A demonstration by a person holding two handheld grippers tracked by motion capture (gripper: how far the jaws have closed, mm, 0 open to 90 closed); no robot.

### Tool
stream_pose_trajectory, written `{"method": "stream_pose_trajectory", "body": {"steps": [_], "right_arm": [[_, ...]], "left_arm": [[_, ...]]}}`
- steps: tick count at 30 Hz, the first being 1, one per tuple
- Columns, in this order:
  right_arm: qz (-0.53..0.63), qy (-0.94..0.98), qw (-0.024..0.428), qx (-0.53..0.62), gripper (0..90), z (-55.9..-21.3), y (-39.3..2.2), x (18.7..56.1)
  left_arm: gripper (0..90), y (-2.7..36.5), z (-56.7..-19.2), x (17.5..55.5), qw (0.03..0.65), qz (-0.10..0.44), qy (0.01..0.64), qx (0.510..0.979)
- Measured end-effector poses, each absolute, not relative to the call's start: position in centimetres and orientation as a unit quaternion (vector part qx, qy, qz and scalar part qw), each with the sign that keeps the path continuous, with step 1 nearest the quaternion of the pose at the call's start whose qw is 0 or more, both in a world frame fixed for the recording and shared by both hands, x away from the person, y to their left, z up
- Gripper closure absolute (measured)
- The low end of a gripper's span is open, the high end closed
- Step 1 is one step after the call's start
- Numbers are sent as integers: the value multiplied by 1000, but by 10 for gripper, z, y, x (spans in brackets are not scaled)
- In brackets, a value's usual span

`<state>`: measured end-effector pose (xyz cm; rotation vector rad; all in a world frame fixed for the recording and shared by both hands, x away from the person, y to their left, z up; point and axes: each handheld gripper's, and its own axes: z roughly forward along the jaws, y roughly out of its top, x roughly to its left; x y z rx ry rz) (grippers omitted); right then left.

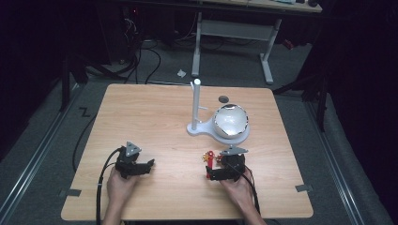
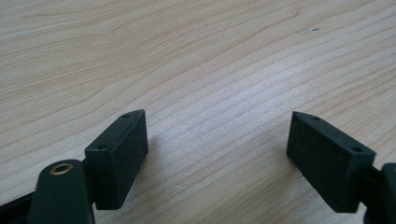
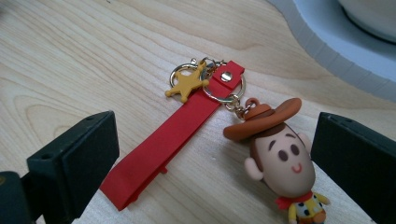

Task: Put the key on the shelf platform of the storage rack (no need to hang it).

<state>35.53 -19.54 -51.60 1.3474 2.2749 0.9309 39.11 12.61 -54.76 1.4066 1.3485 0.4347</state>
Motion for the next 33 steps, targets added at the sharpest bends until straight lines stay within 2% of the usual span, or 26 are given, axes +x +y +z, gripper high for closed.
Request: {"method": "stream_pose_trajectory", "body": {"steps": [7,10,16,21,33], "right_arm": [[302,808,162,479,6,-524,-193,365],[298,811,155,480,30,-527,-193,367],[308,808,161,475,230,-524,-198,364],[325,812,156,459,451,-523,-201,362],[331,820,153,441,462,-521,-203,363]], "left_arm": [[210,126,-548,391,542,183,567,593],[209,126,-548,391,542,183,567,592],[209,126,-548,391,542,183,567,592],[209,126,-548,391,542,183,567,593],[209,126,-548,391,542,183,567,593]]}}
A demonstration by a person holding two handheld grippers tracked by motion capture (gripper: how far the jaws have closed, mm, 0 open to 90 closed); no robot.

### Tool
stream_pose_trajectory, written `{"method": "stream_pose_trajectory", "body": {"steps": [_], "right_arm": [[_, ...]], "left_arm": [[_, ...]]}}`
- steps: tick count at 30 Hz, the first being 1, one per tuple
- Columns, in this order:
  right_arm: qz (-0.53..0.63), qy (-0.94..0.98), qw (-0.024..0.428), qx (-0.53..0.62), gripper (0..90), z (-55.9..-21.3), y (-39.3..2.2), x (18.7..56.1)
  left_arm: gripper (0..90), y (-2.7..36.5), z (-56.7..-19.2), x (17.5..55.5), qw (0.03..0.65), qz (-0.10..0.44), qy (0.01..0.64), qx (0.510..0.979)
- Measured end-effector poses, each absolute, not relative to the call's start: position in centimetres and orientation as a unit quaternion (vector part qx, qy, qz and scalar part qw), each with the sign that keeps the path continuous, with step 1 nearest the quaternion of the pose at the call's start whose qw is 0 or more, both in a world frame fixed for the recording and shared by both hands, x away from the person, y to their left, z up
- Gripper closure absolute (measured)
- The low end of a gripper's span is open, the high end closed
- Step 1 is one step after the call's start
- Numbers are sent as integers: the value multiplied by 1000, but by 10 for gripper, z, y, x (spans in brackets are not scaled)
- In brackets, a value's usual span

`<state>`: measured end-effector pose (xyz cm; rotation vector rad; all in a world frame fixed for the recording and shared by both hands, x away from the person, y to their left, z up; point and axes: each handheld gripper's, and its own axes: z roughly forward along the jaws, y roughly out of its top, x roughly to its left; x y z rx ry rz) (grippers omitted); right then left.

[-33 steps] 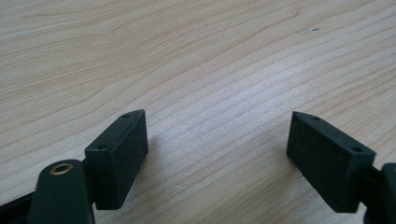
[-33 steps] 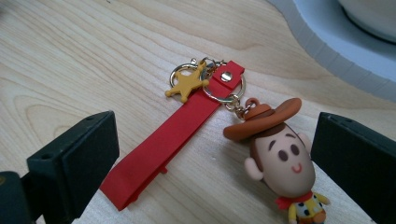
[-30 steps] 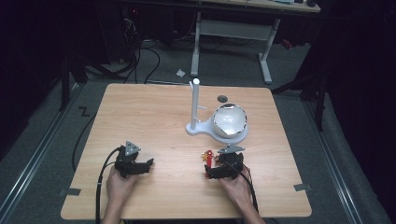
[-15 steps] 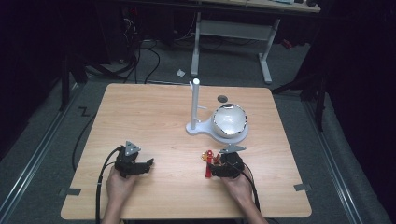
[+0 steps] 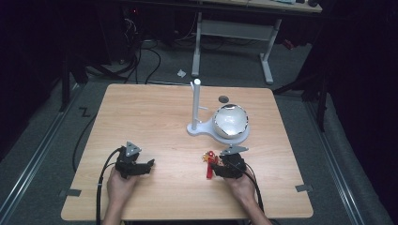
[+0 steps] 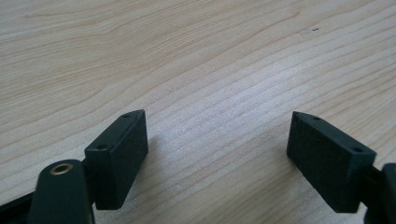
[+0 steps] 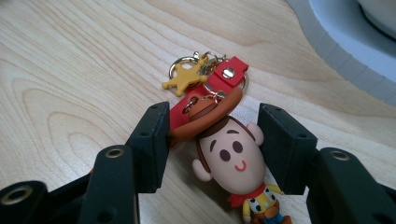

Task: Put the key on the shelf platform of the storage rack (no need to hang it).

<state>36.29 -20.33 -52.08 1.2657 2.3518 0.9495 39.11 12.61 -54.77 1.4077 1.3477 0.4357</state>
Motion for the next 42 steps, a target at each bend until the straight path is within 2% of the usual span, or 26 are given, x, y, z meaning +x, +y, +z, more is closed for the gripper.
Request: {"method": "stream_pose_trajectory", "body": {"steps": [31,42], "right_arm": [[416,792,135,426,465,-454,-235,357],[449,775,149,420,465,-426,-253,350]], "left_arm": [[208,126,-548,391,542,183,567,593],[208,126,-548,391,542,183,567,593]]}}
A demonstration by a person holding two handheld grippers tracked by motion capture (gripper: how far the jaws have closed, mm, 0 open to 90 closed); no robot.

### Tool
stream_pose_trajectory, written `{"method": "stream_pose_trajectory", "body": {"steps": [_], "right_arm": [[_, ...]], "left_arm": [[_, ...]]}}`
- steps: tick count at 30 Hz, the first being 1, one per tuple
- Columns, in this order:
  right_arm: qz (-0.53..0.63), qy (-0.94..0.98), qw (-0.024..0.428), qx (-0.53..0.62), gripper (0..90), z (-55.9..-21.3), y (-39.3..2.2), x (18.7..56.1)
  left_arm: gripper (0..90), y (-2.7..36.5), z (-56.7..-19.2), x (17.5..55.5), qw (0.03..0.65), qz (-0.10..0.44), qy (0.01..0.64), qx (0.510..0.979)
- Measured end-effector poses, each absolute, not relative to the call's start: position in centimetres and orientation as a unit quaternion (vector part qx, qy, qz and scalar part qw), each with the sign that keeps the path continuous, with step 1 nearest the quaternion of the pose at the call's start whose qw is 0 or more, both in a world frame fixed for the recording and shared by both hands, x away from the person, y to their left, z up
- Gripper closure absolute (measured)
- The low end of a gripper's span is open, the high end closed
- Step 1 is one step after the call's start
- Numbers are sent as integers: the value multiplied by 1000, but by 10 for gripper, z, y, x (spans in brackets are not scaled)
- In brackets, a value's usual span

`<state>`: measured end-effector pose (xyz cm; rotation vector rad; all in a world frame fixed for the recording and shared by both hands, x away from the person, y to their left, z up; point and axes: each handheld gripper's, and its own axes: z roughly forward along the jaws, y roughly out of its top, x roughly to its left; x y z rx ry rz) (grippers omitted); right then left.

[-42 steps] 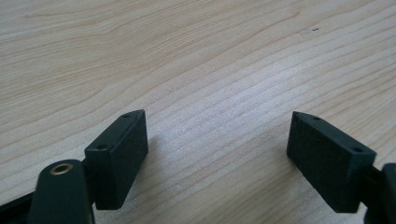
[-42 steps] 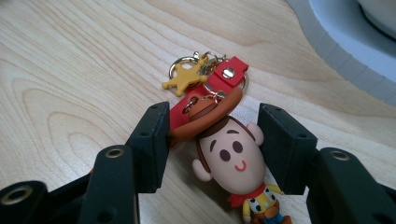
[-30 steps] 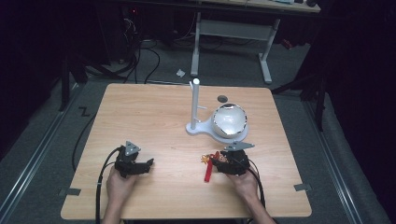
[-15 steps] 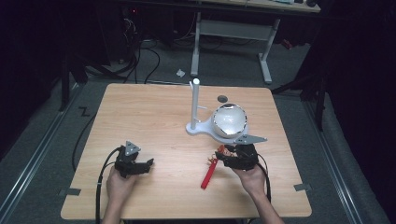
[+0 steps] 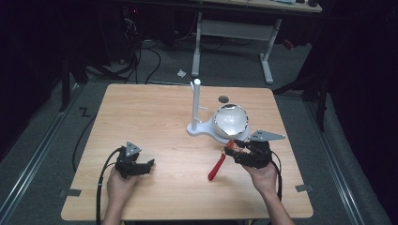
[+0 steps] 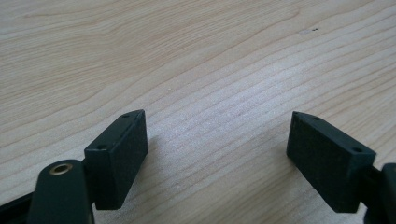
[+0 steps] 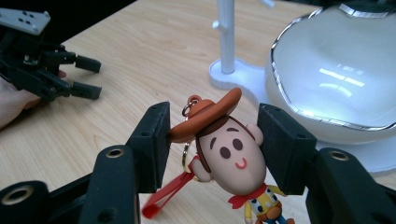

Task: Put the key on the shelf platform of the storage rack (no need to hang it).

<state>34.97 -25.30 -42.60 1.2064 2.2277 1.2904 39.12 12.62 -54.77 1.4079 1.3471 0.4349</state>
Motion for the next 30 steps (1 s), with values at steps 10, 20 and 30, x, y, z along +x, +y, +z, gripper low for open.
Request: {"method": "stream_pose_trajectory", "body": {"steps": [10,20,30], "right_arm": [[461,765,168,417,464,-405,-267,348],[471,752,185,422,464,-382,-286,347],[486,740,195,422,464,-358,-300,354]], "left_arm": [[208,126,-548,391,542,183,567,593],[211,126,-547,391,542,181,568,593],[211,126,-547,391,542,181,568,593]]}}
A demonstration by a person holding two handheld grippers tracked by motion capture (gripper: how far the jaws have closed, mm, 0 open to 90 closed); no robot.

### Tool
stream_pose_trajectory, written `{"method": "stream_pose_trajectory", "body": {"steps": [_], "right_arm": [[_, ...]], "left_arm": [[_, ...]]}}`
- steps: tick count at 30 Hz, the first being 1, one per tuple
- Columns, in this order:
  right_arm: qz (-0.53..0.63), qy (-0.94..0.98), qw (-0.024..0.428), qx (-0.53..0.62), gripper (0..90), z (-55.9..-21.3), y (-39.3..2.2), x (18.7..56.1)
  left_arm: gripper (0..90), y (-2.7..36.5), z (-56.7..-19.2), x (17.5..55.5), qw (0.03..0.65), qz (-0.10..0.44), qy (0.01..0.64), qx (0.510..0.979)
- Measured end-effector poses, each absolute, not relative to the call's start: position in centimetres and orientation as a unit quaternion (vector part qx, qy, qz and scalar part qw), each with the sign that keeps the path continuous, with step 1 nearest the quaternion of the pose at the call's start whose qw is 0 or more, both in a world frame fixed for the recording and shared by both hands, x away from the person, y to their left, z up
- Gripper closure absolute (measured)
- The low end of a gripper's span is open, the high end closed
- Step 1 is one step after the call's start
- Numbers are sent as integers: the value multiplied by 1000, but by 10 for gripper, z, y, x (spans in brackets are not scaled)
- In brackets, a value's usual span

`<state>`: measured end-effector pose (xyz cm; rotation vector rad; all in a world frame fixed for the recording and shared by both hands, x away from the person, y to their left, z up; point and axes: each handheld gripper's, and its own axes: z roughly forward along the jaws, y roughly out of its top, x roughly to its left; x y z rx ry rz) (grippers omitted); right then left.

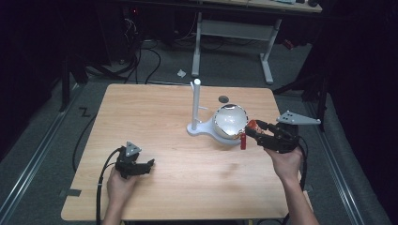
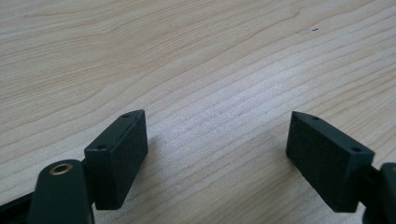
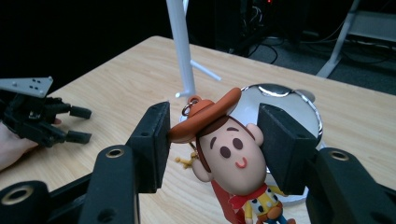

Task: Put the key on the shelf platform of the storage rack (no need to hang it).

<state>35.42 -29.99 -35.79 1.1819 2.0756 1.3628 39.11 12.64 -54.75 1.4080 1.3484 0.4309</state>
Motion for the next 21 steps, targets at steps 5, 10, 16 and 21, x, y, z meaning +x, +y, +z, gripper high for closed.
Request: {"method": "stream_pose_trajectory", "body": {"steps": [5,10,16,21], "right_arm": [[491,733,196,428,464,-350,-306,359],[491,731,198,431,464,-343,-312,366],[483,730,204,439,464,-335,-316,378],[486,721,205,449,464,-333,-321,388]], "left_arm": [[211,126,-547,391,542,181,568,593],[211,126,-547,391,542,181,568,593],[212,126,-547,391,542,181,568,593],[212,126,-547,391,542,181,568,593]]}}
